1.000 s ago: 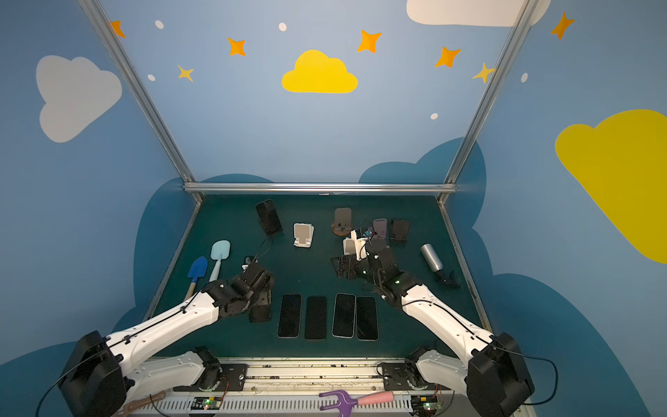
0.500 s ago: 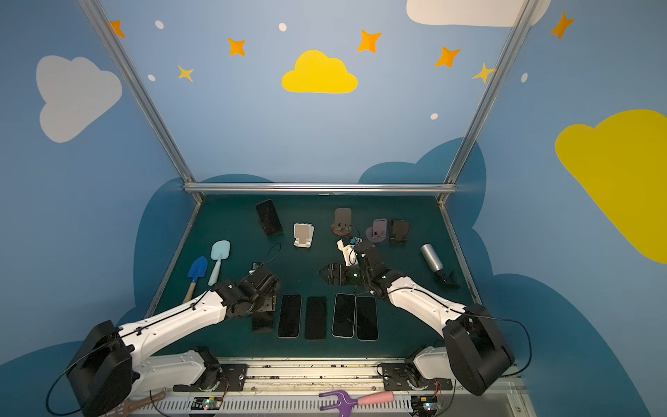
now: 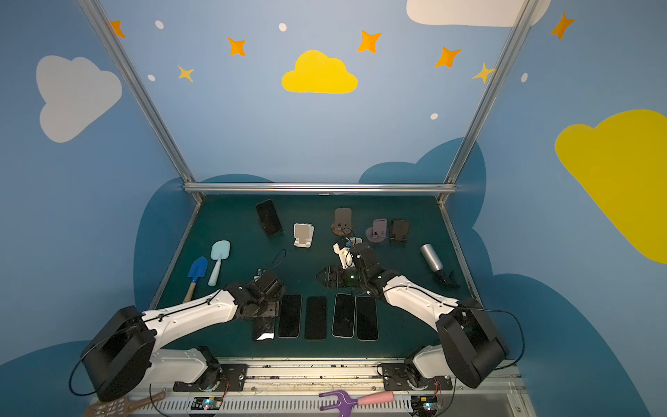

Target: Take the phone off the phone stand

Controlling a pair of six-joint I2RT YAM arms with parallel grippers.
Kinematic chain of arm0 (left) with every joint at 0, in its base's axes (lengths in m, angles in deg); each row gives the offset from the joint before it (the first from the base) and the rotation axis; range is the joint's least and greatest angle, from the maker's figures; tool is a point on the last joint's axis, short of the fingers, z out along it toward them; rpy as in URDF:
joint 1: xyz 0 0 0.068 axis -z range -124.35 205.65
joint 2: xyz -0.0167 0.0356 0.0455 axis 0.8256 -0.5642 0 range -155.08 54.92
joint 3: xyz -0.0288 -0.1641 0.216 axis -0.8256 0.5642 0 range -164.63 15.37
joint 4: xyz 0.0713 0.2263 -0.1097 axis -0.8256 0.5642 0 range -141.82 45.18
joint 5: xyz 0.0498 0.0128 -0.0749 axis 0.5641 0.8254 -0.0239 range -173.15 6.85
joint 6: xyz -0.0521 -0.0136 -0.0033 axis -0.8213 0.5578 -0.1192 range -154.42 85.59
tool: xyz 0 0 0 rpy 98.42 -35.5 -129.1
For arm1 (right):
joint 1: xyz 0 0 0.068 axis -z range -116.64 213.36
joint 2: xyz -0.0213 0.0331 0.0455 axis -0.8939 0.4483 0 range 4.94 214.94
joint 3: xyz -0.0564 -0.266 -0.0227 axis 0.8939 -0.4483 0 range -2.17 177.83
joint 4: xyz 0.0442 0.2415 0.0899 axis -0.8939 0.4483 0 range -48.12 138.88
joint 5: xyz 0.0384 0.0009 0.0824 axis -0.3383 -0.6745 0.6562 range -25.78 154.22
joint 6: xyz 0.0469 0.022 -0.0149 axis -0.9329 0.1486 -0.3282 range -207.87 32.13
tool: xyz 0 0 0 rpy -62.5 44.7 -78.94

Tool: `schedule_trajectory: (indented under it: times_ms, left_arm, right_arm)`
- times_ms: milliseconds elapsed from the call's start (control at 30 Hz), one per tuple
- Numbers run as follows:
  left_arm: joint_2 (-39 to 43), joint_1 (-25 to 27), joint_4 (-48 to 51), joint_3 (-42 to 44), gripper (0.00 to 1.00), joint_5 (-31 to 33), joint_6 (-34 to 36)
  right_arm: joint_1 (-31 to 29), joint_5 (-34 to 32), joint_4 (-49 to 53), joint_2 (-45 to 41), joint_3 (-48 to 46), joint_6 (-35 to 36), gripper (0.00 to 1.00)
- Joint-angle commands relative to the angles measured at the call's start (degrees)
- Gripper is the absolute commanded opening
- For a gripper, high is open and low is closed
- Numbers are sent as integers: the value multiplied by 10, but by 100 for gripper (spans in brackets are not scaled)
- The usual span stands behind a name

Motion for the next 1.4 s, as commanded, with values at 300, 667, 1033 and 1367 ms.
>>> schedule_trajectory:
  times_ms: [300,667,1033,1367]
  left_arm:
    - [-77,2,-18,-15,64,38,-35]
    - [-65,3,-85,33,72,16,-36]
    - [-59,3,-93,43,75,11,-29]
    - [-50,5,-71,41,78,13,-40]
  right_arm:
    - [-5,-18,13,-8,15,16,87]
    - [-8,-32,21,-14,15,23,87]
    - [-10,-33,28,-9,21,25,86]
    - [-10,-39,33,-14,22,29,86]
